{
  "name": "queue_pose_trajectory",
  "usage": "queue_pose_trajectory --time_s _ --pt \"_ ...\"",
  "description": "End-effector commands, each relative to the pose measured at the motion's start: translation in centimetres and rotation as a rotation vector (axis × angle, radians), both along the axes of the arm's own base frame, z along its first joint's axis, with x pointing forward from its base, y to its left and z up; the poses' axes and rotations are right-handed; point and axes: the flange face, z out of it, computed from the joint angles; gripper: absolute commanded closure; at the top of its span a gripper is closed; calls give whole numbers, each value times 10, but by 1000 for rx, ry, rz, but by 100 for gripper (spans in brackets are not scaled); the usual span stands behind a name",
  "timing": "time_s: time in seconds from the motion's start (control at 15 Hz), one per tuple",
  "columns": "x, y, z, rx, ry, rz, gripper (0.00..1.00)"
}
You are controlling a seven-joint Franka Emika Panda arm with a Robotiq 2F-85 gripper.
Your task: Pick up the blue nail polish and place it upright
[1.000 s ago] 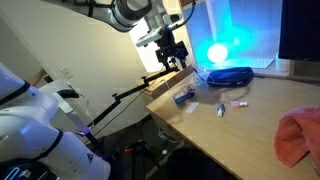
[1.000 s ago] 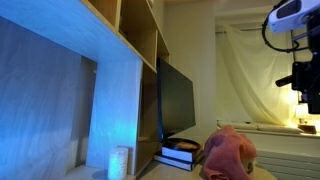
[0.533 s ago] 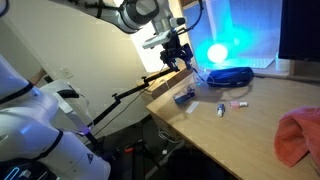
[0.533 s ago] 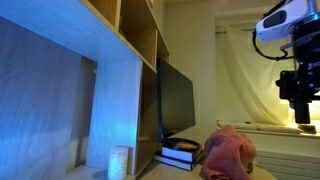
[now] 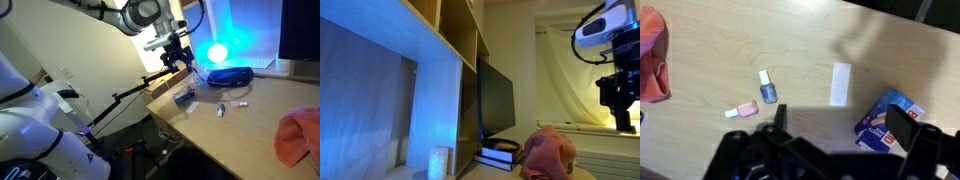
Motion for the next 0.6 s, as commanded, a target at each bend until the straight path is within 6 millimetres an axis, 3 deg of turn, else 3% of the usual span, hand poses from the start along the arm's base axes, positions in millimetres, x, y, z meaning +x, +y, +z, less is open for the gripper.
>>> queue_pose_trajectory --time_s 0.0,0.53 --pt "14 -6 -39 -25 37 -22 0" --pt "34 -23 -131 -14 129 2 0"
